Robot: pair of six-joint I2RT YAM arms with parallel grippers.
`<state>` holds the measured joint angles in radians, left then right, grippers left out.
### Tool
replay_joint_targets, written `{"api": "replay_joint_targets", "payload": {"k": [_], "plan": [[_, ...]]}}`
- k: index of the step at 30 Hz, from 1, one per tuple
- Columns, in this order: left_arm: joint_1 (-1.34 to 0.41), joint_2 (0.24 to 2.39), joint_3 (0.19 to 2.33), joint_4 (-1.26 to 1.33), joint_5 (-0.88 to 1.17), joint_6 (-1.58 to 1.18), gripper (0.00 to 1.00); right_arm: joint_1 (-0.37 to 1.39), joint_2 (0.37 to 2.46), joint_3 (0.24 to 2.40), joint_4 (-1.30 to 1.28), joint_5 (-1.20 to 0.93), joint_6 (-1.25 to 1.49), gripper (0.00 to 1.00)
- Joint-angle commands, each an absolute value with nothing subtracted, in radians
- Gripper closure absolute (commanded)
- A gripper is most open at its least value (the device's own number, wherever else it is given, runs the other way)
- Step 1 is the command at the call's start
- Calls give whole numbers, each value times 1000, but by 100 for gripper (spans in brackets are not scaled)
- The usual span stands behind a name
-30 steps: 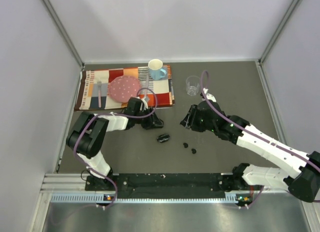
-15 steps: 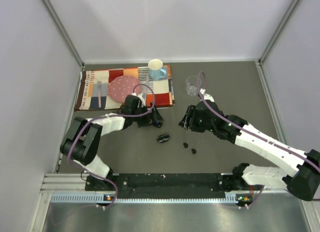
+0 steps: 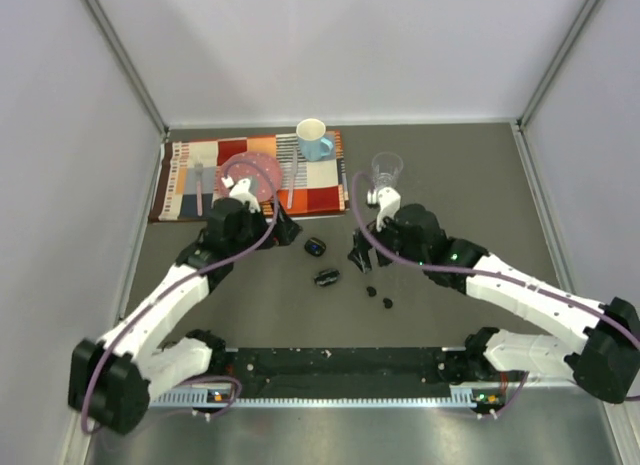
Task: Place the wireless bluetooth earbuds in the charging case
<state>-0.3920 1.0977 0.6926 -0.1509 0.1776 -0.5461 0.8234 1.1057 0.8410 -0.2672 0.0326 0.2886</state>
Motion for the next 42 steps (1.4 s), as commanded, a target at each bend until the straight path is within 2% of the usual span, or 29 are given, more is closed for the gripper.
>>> {"api": "replay_joint_targets", "payload": {"k": [1, 3, 7, 12, 16, 28, 31, 38, 42], "plan": [[-387, 933, 614, -160, 140, -494, 1, 818, 1134, 729, -14, -173, -181, 16], [-387, 861, 588, -170, 146, -482, 1, 818, 1185, 701, 46, -166, -270, 16], [-385, 732, 534, -158, 152, -466, 1, 818, 1299, 751, 3, -215, -464, 17], [-385, 655, 492, -130, 176, -457, 1, 818, 1423, 845, -67, -415, -551, 18], [-383, 644, 494, -158, 184, -451, 1, 819, 1512, 877, -43, -495, -604, 19], [-380, 601, 492, -207, 158, -420, 1, 818, 1675, 927, -64, -626, -681, 22], [-380, 595, 486, -207, 152, -417, 1, 818, 1710, 936, -60, -655, -678, 27], [-380, 598, 482, -210, 149, -422, 1, 818, 1713, 871, 60, -611, -626, 36], [-380, 600, 480, -203, 161, -428, 1, 818, 1721, 844, 141, -572, -597, 35]]}}
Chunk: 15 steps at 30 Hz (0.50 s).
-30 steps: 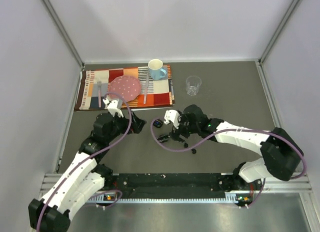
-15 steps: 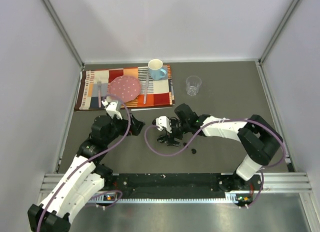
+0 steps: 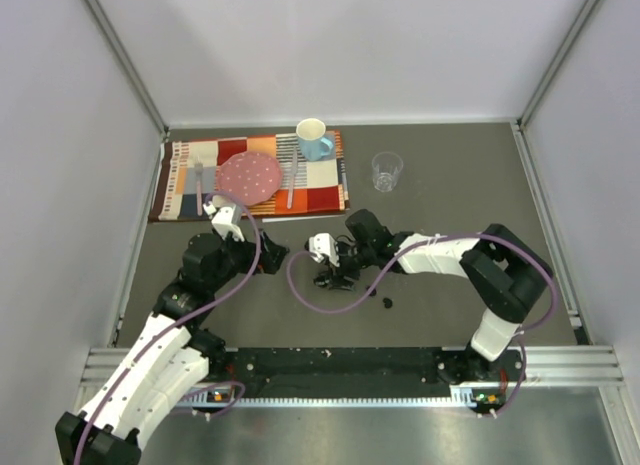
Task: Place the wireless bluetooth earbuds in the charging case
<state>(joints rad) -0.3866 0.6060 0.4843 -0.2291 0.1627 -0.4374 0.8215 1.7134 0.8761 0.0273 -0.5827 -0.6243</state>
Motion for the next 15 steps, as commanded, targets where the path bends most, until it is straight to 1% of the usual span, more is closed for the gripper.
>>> {"api": "replay_joint_targets", "payload": {"k": [1, 6, 11, 13, 15], "plan": [[-380, 601, 479, -198, 163, -429, 1, 819, 1727, 847, 143, -575, -597, 34], [-377, 621, 485, -204, 161, -466, 1, 828, 1759, 873, 118, -562, -610, 35], [-376, 630, 488, -209, 164, -494, 1, 833, 1781, 873, 103, -558, -609, 45], [-374, 629, 491, -212, 166, -500, 1, 836, 1779, 855, 118, -551, -603, 48], [-374, 621, 491, -218, 158, -517, 1, 839, 1779, 838, 150, -542, -585, 52]]}}
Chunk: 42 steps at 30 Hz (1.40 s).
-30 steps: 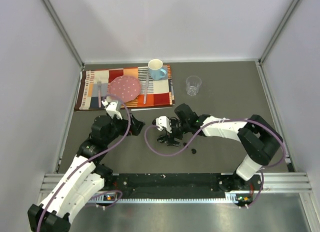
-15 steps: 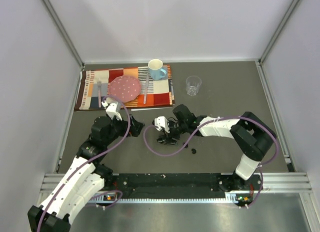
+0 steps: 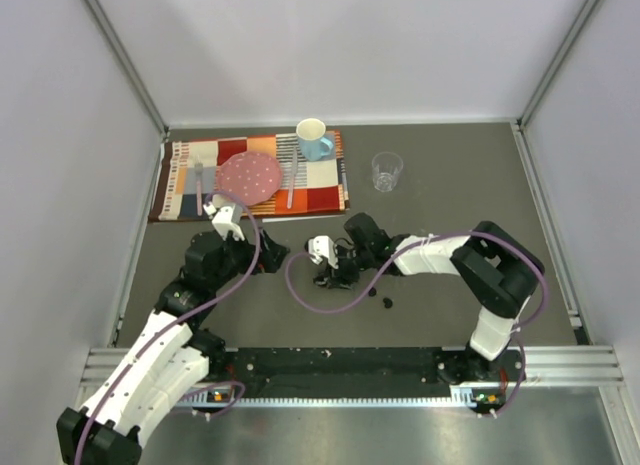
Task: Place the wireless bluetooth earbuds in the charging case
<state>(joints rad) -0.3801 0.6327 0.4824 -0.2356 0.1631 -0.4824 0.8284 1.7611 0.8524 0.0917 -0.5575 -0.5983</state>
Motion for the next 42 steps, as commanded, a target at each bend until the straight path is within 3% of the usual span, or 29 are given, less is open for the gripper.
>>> {"api": "replay_joint_targets", "payload": {"k": [1, 3, 4, 5, 6, 21, 29, 42], "plan": [[-373, 617, 489, -221, 155, -523, 1, 839, 1778, 828, 153, -534, -580, 61], [-373, 603, 486, -225, 156, -538, 1, 848, 1769, 819, 169, -509, -552, 74], [-371, 600, 486, -225, 160, -541, 1, 851, 1761, 802, 178, -500, -543, 89], [-371, 594, 486, -227, 173, -534, 1, 860, 1750, 789, 202, -485, -507, 97], [-371, 592, 486, -227, 178, -532, 1, 865, 1740, 772, 230, -465, -483, 100], [-370, 687, 509, -114, 399, -560, 3, 1111, 1198, 410, 684, 210, -512, 100], [-370, 729, 499, 138, 753, -574, 2, 1120, 993, 377, 652, 226, -515, 100], [-408, 860, 498, 410, 812, -703, 5, 1123, 873, 402, 505, 147, -445, 100]]}}
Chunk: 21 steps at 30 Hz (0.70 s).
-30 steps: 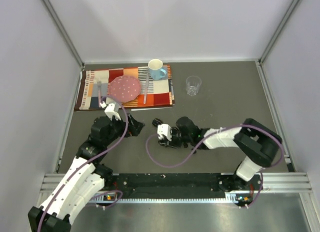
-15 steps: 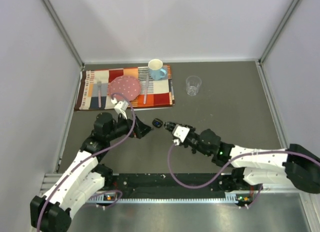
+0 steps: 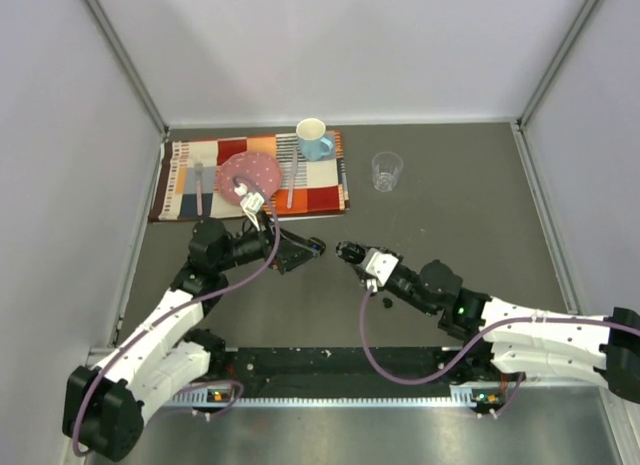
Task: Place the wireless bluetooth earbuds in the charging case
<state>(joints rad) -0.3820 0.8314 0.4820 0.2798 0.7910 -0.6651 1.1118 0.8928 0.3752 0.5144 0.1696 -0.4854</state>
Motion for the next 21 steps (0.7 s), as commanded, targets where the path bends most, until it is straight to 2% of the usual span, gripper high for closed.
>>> {"api": "replay_joint_targets", "payload": {"k": [1, 10, 14, 21], "plan": [[-414, 880, 511, 410, 810, -706, 7, 1121, 873, 402, 506, 141, -443, 100], [-543, 991, 574, 403, 724, -721, 15, 1124, 910, 420, 515, 133, -439, 100], [-601, 1045, 589, 442, 690, -747, 22, 1129, 923, 425, 522, 133, -440, 100], [-627, 1123, 600, 468, 686, -772, 31, 1138, 925, 431, 529, 144, -442, 100]]}}
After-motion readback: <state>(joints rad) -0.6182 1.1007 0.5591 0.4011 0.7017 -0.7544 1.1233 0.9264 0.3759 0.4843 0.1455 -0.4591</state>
